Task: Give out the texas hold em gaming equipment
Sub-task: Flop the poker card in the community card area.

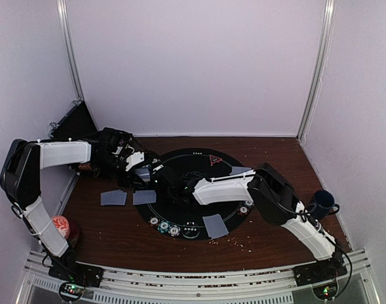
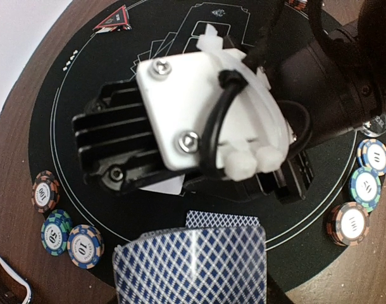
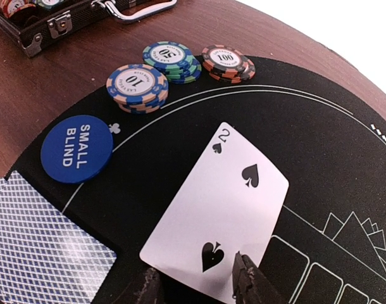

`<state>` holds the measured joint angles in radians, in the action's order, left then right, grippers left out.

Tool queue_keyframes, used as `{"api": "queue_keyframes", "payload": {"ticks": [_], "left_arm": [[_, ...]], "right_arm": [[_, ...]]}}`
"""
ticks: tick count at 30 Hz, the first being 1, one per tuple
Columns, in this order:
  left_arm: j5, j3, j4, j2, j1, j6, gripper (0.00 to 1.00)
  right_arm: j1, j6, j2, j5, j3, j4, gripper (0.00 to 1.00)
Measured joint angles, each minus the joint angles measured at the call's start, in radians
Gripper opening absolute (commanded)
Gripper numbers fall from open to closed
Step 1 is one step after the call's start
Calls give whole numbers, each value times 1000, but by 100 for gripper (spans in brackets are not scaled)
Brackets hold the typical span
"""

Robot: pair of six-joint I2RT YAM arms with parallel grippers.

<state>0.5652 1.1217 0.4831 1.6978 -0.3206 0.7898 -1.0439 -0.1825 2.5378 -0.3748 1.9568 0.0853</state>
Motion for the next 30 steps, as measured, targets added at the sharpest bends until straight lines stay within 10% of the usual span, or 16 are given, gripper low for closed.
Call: {"api": "queue_keyframes", "payload": {"ticks": [10,30], "left_arm": [[0,0,0,0,0,0,42],[8,0,0,0,0,0,42]], "right_arm": [[19,-13,0,2,5,0,43],[23,-54,-208,79,-214,-59,100]]}}
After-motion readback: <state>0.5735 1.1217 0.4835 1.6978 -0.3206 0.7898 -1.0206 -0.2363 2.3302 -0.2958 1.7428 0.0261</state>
